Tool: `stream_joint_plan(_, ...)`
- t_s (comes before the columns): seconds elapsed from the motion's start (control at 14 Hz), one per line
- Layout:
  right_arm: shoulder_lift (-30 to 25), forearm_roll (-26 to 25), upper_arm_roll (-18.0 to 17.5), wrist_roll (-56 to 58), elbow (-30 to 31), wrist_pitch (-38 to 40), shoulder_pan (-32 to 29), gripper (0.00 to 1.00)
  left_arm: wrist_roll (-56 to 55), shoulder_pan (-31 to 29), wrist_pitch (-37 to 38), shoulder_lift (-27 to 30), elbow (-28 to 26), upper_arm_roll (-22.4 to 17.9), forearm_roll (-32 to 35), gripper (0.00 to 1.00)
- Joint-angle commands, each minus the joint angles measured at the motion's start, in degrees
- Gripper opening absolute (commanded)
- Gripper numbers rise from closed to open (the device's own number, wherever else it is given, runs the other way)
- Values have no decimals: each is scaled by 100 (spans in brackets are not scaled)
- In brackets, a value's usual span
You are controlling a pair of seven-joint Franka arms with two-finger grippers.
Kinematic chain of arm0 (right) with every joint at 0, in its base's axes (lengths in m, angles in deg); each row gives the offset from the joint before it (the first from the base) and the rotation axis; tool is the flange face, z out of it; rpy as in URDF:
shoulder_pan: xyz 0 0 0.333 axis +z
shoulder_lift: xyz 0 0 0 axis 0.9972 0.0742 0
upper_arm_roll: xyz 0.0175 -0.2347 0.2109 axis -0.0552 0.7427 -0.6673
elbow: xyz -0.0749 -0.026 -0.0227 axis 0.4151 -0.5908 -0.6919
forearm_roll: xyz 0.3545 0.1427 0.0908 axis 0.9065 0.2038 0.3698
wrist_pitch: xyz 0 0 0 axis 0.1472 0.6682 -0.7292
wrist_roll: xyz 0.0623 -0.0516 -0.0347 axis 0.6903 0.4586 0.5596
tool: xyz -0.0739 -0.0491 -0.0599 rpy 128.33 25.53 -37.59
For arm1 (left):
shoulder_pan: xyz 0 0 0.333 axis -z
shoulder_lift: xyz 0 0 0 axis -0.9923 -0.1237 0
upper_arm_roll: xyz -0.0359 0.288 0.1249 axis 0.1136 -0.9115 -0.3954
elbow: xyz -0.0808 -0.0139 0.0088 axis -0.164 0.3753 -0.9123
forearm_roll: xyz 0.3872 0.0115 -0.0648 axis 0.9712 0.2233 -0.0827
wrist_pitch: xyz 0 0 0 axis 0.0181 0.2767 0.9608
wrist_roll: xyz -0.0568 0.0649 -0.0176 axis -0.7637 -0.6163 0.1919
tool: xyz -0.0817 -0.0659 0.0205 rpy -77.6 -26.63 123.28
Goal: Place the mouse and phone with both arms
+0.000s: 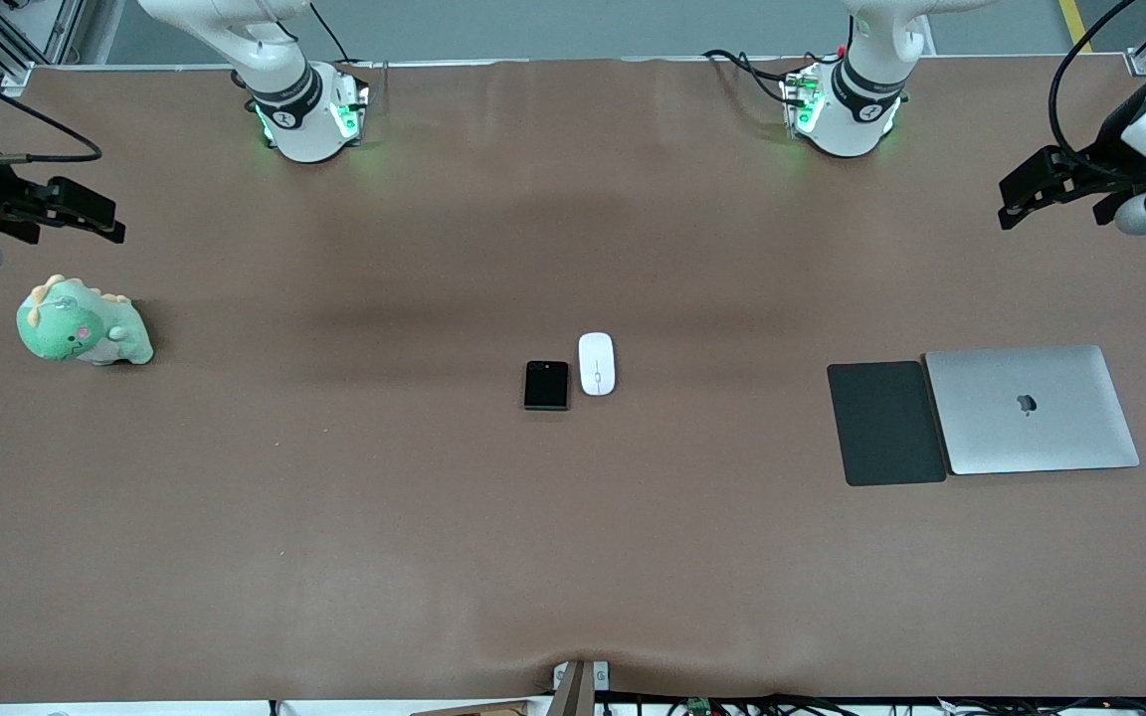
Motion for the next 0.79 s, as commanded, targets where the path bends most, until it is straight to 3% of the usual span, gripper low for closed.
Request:
stream_joint_plan(0.0, 34, 28, 13, -75, -165, 151, 3, 100, -3, 19, 85, -385, 202, 248, -81, 100)
stream_joint_plan(0.43, 43, 19, 21, -84, -227, 151, -6, 100, -1206, 89, -538, -1071, 61, 1048, -55, 100)
stream_joint_plan(0.71, 43, 19, 21, -93, -227, 151, 12, 100, -1619, 589, -1373, -1414, -308, 1067, -46, 100)
